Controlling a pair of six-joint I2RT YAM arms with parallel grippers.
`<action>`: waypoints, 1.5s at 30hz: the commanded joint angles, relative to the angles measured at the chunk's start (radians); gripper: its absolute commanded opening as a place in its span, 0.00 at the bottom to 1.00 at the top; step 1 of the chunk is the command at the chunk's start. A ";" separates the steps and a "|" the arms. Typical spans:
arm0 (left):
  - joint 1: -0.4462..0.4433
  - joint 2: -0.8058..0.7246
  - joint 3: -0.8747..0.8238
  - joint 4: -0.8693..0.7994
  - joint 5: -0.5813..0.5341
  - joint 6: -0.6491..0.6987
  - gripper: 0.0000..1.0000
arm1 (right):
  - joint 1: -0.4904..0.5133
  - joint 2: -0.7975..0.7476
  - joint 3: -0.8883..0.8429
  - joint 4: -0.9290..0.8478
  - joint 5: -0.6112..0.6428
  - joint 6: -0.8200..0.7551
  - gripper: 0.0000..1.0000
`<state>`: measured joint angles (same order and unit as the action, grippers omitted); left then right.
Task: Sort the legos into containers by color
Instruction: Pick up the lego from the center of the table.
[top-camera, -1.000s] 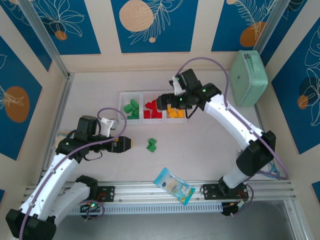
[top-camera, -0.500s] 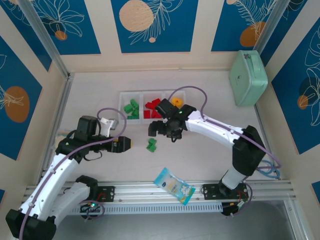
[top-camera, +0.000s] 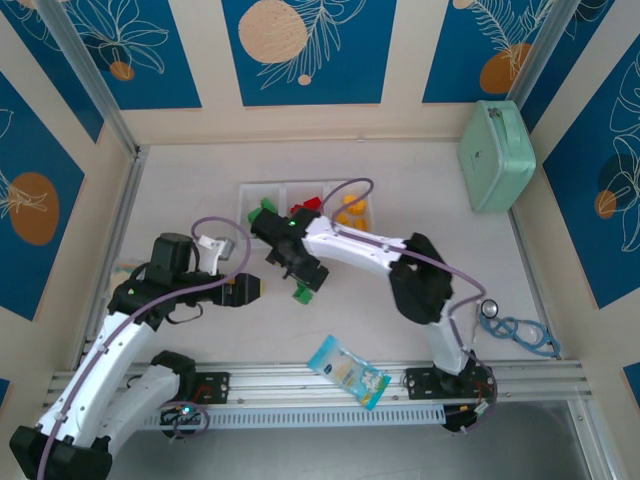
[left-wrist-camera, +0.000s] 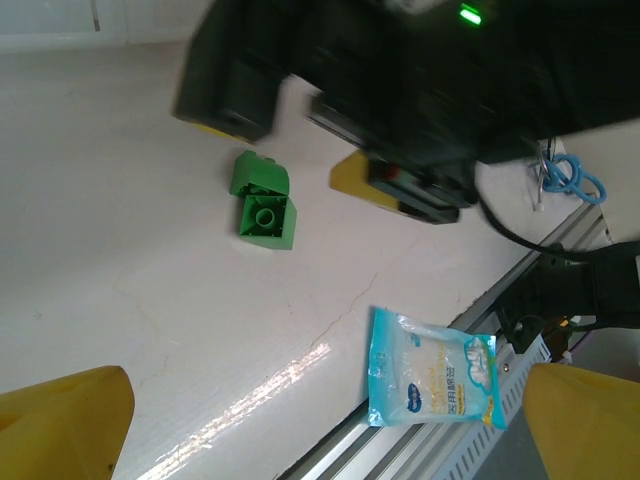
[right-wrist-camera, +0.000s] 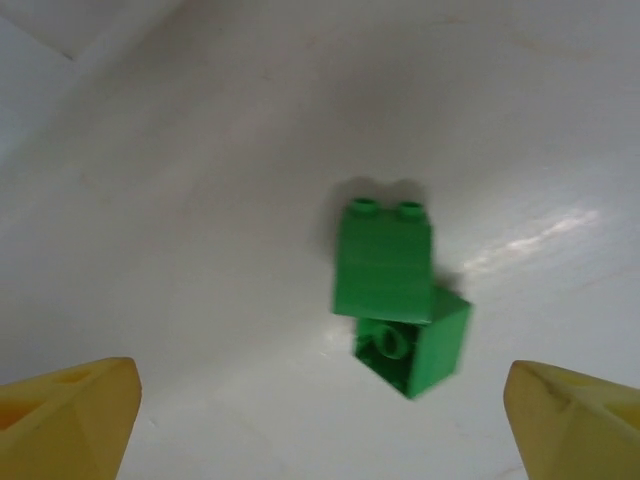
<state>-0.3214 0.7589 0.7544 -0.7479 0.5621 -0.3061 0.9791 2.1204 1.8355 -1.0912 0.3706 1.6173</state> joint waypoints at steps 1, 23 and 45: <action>-0.007 -0.018 0.014 -0.013 -0.012 0.017 1.00 | -0.021 0.145 0.167 -0.345 0.004 0.175 0.91; -0.007 -0.039 0.013 -0.010 -0.005 0.019 0.99 | -0.013 0.031 -0.153 0.163 0.018 0.021 0.69; -0.007 -0.032 0.013 -0.013 -0.018 0.018 0.99 | 0.023 -0.033 -0.197 0.161 0.167 -0.073 0.15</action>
<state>-0.3214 0.7341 0.7544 -0.7479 0.5488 -0.3061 0.9867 2.1357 1.6337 -0.8810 0.4664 1.5684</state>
